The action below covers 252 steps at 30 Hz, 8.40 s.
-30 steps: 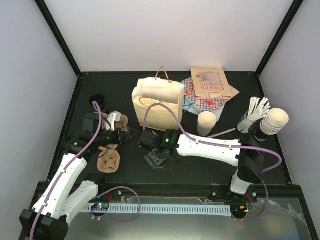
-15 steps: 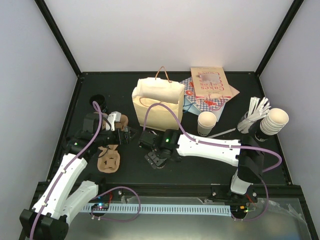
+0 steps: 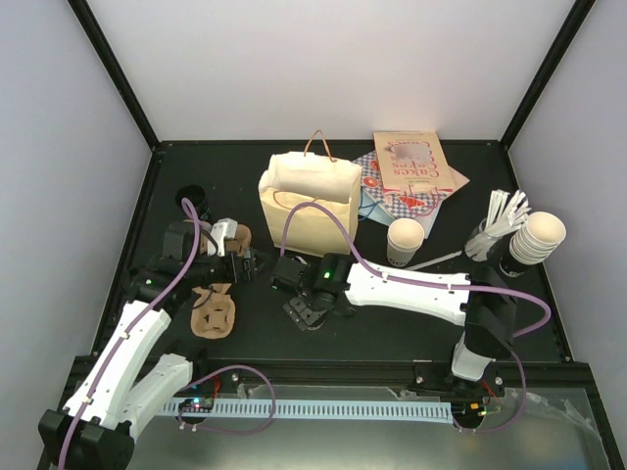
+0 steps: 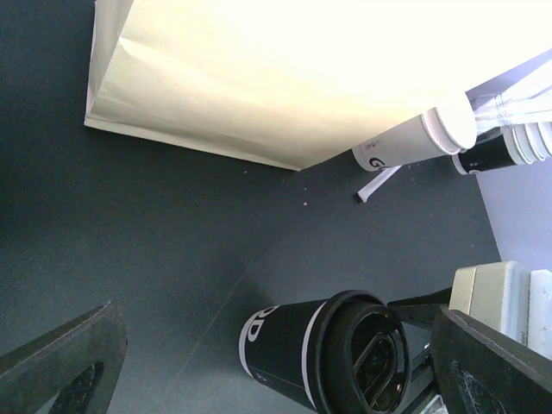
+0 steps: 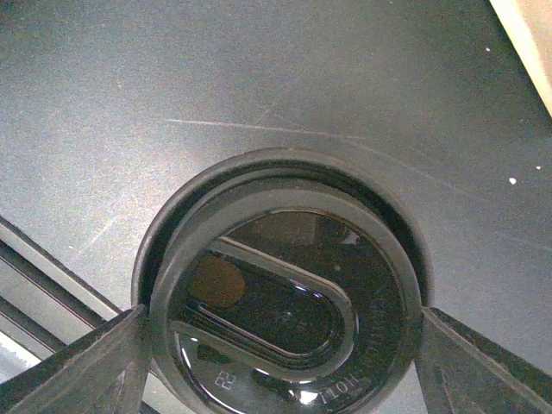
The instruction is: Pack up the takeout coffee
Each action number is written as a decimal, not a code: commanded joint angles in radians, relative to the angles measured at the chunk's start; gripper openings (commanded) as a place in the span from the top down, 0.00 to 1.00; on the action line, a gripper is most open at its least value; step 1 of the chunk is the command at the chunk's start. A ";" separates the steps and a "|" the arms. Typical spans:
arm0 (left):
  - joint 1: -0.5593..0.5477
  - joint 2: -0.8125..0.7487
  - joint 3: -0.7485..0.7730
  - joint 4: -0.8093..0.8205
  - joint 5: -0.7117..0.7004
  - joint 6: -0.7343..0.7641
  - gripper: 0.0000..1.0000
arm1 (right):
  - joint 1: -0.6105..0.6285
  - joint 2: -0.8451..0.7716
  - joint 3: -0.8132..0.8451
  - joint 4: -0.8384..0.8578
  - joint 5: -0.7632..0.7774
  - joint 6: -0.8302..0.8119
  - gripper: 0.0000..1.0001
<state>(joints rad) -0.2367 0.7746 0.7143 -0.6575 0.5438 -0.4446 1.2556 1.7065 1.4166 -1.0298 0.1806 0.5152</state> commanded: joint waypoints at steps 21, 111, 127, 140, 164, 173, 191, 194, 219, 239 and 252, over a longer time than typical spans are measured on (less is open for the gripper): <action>0.005 -0.001 0.109 -0.061 -0.132 0.076 0.01 | -0.052 -0.138 -0.004 -0.041 0.135 -0.015 0.21; -0.029 0.580 0.735 0.005 0.076 0.893 0.14 | -0.335 -0.185 0.384 -0.217 -0.072 -0.421 0.30; -0.123 0.617 0.751 -0.160 0.098 1.073 0.37 | -0.334 -0.186 0.400 -0.217 -0.044 -0.413 0.31; -0.135 0.612 0.726 -0.079 -0.022 1.051 0.77 | -0.308 -0.207 0.379 -0.193 -0.022 -0.408 0.33; -0.247 0.422 0.568 0.074 -0.081 0.772 0.98 | -0.183 -0.359 0.094 0.023 0.089 -0.387 0.32; -0.285 0.391 0.535 0.069 -0.079 0.728 0.98 | -0.167 -0.440 -0.032 0.105 0.103 -0.349 0.32; -0.307 0.371 0.520 0.066 -0.069 0.700 0.98 | -0.103 -0.526 -0.169 0.284 0.206 -0.379 0.32; -0.308 0.370 0.522 0.061 -0.069 0.706 0.99 | -0.098 -0.527 -0.168 0.308 0.217 -0.398 0.32; -0.315 0.353 0.530 0.048 -0.061 0.725 0.99 | -0.069 -0.596 -0.365 0.609 0.257 -0.530 0.32; -0.373 0.345 0.514 0.013 -0.093 0.745 0.99 | 0.115 -0.462 -0.431 0.552 0.403 -0.660 0.28; -0.415 0.277 0.449 -0.048 -0.045 0.787 0.99 | 0.140 -0.407 -0.441 0.502 0.395 -0.806 0.25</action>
<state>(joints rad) -0.6353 1.0966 1.1698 -0.7013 0.4511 0.3218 1.3911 1.2926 0.9810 -0.5056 0.5625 -0.2230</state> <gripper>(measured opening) 0.029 0.757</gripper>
